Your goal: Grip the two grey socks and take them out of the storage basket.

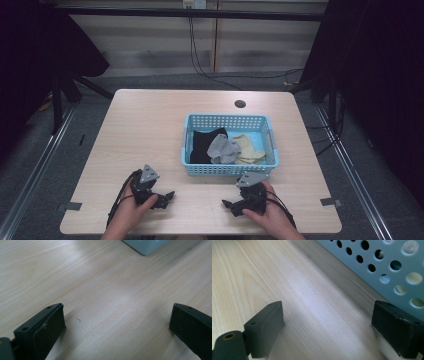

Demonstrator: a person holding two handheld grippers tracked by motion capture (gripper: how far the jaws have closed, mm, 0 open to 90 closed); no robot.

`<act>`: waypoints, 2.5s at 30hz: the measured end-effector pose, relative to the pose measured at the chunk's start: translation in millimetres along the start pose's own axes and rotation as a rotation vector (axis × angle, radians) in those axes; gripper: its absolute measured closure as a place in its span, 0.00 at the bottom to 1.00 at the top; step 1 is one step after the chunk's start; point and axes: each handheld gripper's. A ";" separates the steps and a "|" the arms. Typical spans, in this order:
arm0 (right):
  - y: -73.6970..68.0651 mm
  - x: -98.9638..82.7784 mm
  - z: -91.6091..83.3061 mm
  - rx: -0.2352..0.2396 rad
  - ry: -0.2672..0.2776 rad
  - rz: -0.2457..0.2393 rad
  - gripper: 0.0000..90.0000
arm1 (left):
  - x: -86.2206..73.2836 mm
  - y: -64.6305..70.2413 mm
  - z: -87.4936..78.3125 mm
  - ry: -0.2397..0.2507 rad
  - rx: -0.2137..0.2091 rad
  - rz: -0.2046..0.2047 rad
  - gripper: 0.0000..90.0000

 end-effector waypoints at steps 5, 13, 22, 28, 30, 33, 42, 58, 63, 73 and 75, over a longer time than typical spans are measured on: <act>-0.7 -0.3 -0.6 -0.004 -0.003 0.010 0.11 | 0.0 0.1 0.1 0.001 0.000 -0.001 0.00; -1.6 1.0 -1.9 -0.005 -0.009 0.017 0.15 | 0.0 0.0 0.0 0.000 0.000 -0.001 0.00; -10.8 20.8 -9.9 0.073 -0.099 -0.036 0.18 | 0.4 -0.2 0.2 0.000 0.000 0.003 0.00; -21.7 41.3 -19.6 0.133 -0.128 -0.061 0.19 | 0.4 -0.2 0.3 0.002 0.001 0.002 0.00; -22.9 48.4 -24.4 0.158 -0.145 -0.068 0.19 | 0.4 -0.2 0.3 0.000 0.000 0.002 0.00; -20.7 61.1 -33.7 0.180 -0.174 -0.073 0.21 | 0.4 -0.2 0.3 0.001 0.000 0.002 0.00; -2.7 100.1 -60.7 0.158 -0.174 -0.055 0.21 | 0.4 -0.2 0.2 0.000 -0.001 0.003 0.00; 14.6 123.4 -64.2 0.149 -0.151 -0.066 0.21 | 0.4 -0.2 0.2 0.000 0.000 0.003 0.00; 38.4 139.2 -63.4 0.098 -0.180 -0.019 0.23 | 0.4 -0.2 0.3 0.000 -0.001 0.002 0.00; 79.5 148.0 -29.4 0.043 -0.312 0.033 0.26 | 0.2 0.7 0.8 0.007 -0.001 -0.012 0.00; 85.1 150.7 -22.8 0.038 -0.348 0.021 0.28 | 0.3 0.2 0.6 0.006 0.001 -0.004 0.00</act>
Point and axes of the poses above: each handheld gripper's, and its own axes: z roughly forward along the jaws, x roughly out of its top, y roughly to its right, and after that the axes turned 2 degrees about x, right-handed
